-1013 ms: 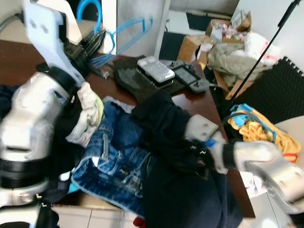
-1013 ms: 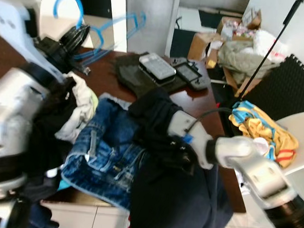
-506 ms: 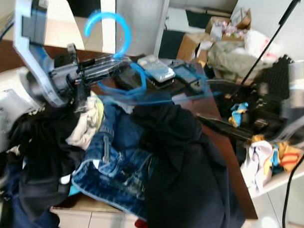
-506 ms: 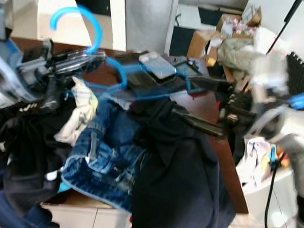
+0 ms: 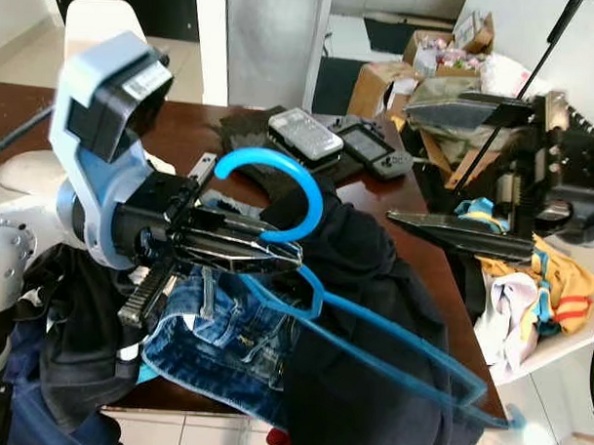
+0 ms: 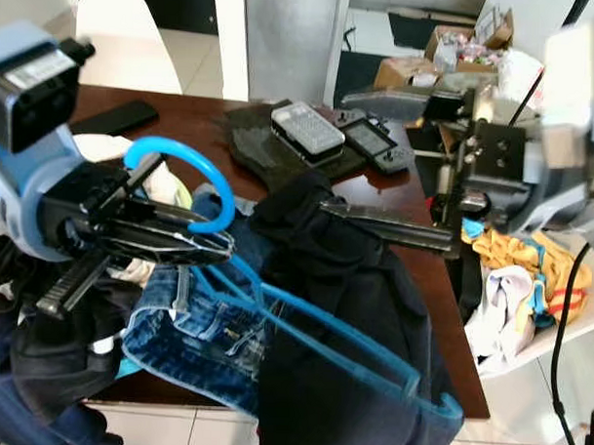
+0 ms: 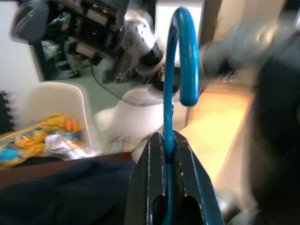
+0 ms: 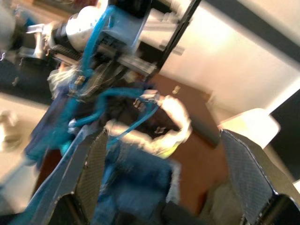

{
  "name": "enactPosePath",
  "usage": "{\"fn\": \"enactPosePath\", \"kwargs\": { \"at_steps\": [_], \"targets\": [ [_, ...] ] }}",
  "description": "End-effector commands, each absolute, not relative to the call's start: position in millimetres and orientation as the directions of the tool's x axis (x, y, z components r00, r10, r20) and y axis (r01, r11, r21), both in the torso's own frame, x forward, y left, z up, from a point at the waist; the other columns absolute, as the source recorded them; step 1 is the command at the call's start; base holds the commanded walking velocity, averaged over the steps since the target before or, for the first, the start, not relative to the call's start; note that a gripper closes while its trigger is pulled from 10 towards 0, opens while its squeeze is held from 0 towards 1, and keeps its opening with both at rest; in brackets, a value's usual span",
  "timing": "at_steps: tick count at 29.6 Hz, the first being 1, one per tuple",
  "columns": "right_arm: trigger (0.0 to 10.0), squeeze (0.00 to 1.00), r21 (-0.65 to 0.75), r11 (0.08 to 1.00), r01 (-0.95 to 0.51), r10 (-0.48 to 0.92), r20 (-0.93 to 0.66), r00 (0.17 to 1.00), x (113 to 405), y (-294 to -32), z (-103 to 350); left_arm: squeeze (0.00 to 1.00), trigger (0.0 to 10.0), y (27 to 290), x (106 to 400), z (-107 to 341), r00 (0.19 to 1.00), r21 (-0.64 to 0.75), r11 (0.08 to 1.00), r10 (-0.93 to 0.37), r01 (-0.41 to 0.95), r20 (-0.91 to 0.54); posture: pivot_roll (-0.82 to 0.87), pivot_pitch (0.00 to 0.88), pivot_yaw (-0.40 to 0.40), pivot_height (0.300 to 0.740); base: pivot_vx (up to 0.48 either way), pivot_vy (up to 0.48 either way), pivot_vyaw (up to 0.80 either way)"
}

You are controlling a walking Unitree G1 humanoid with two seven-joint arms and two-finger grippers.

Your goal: Hang hanger

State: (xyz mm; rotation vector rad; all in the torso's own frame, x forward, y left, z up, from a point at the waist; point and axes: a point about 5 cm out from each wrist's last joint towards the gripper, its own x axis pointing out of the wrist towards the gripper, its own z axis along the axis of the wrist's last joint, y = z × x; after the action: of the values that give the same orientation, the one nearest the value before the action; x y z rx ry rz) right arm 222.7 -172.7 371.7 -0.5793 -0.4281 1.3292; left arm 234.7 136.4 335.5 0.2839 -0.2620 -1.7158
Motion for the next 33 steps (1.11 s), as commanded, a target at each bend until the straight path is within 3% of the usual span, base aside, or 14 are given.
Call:
{"fn": "enactPosePath", "kwargs": {
  "at_steps": [1,2,3,4,8,12,16,21,33],
  "targets": [
    [10.0,0.00,-0.598,0.077,-0.798,0.976,-0.117,0.182,219,-169,364,0.00,10.0,136,250,327,0.014,0.451,-0.034,-0.994,0.892,-0.104,0.07,0.119,-0.036,0.740,0.000,0.000,0.00],
    [10.0,0.00,-0.578,0.067,-0.813,0.973,-0.142,0.181,219,-169,361,0.00,10.0,136,258,324,0.103,0.519,0.021,-0.986,0.854,-0.129,0.07,0.119,-0.036,0.740,0.000,0.000,0.00],
    [10.0,0.00,-0.578,0.067,-0.813,0.973,-0.142,0.181,219,-169,361,0.00,10.0,136,258,324,0.103,0.519,0.021,-0.986,0.854,-0.129,0.07,0.119,-0.036,0.740,0.000,0.000,0.00],
    [10.0,0.00,-0.562,0.089,-0.822,0.964,-0.157,0.212,223,-172,358,0.00,10.0,138,266,325,0.175,0.582,0.072,-0.977,0.810,-0.124,0.07,0.120,-0.037,0.740,0.000,0.000,0.00],
    [10.0,0.00,-0.543,0.171,-0.822,0.936,-0.172,0.308,233,-181,357,0.00,10.0,145,274,333,0.238,0.611,0.156,-0.970,0.776,-0.054,0.07,0.122,-0.037,0.740,0.000,0.000,0.00],
    [10.0,0.00,-0.541,0.171,-0.823,0.931,-0.185,0.315,234,-181,356,0.00,10.0,145,274,334,0.240,0.621,0.158,-0.969,0.768,-0.051,0.07,0.122,-0.037,0.740,0.000,0.000,0.00],
    [10.0,0.00,-0.476,0.141,-0.868,0.941,-0.208,0.267,238,-168,339,0.00,10.0,135,268,333,0.188,0.627,0.125,-0.981,0.769,-0.036,0.07,0.124,-0.037,0.740,0.000,0.000,0.00],
    [10.0,0.00,-0.433,0.195,-0.880,0.947,-0.149,0.283,250,-151,325,0.00,10.0,129,269,331,0.168,0.650,0.122,-0.986,0.750,-0.009,0.07,0.124,-0.028,0.740,0.000,0.000,0.00],
    [10.0,0.00,-0.360,0.217,-0.908,0.958,-0.101,0.269,257,-131,316,0.00,10.0,123,272,330,0.152,0.671,0.132,-0.988,0.729,0.029,0.06,0.119,-0.031,0.740,0.000,0.000,0.00]
  ]
}}
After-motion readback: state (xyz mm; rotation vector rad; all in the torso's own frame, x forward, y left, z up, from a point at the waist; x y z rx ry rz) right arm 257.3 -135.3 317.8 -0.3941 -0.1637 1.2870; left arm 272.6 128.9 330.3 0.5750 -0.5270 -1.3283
